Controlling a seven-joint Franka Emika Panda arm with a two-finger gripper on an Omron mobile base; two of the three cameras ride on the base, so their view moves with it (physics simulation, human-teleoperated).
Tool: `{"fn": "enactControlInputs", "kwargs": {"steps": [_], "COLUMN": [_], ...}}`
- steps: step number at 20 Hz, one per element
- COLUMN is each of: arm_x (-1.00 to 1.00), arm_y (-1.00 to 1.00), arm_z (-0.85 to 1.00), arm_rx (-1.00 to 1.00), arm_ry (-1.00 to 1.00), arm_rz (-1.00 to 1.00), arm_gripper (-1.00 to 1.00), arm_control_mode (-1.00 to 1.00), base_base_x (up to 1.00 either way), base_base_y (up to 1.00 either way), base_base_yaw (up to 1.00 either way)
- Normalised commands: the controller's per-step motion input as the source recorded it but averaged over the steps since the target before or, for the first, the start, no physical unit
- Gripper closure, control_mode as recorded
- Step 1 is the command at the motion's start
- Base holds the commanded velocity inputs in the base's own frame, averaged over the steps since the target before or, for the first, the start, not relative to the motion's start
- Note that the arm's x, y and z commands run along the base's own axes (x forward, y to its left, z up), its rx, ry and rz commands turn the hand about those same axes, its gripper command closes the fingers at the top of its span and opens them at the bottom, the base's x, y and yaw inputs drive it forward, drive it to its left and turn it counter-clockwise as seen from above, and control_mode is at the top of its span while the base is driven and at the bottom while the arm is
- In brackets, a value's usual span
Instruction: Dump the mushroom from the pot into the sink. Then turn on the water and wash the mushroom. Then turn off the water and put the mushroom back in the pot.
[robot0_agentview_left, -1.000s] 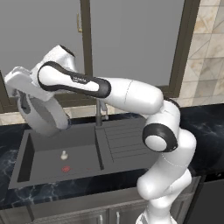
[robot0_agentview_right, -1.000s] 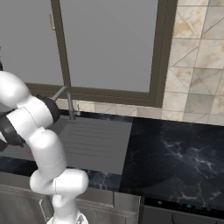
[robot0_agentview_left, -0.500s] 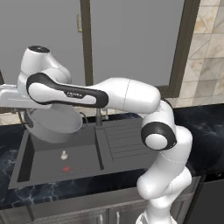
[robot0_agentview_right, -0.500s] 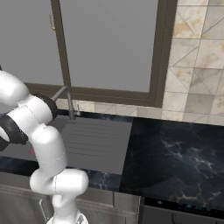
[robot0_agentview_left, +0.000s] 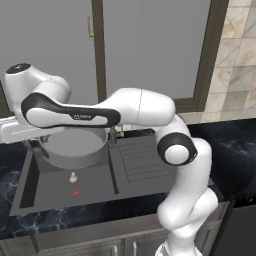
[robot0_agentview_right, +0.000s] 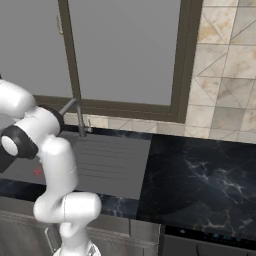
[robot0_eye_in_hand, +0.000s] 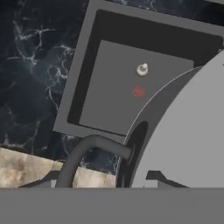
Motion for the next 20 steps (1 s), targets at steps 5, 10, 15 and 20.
{"fn": "enactControlInputs", "kwargs": {"steps": [5,10,15,20], "arm_x": [-0.30,-0.44,-0.48,-0.45], "arm_y": [-0.61,-0.69,-0.77,-0.78], "arm_z": [-0.32,-0.11,-0.01,0.00], "arm_rx": [-0.17,-0.09,-0.05,-0.01], "arm_ry": [0.00,-0.01,-0.02,-0.06], "arm_rz": [-0.08,-0.07,-0.06,-0.06], "arm_gripper": [1.00,1.00,1.00,1.00], "arm_control_mode": [-1.00,-1.00,-1.00,-1.00], "base_base_x": [0.00,0.00,0.00,0.00], "base_base_y": [0.00,0.00,0.00,0.00], "base_base_yaw": [0.00,0.00,0.00,0.00]}}
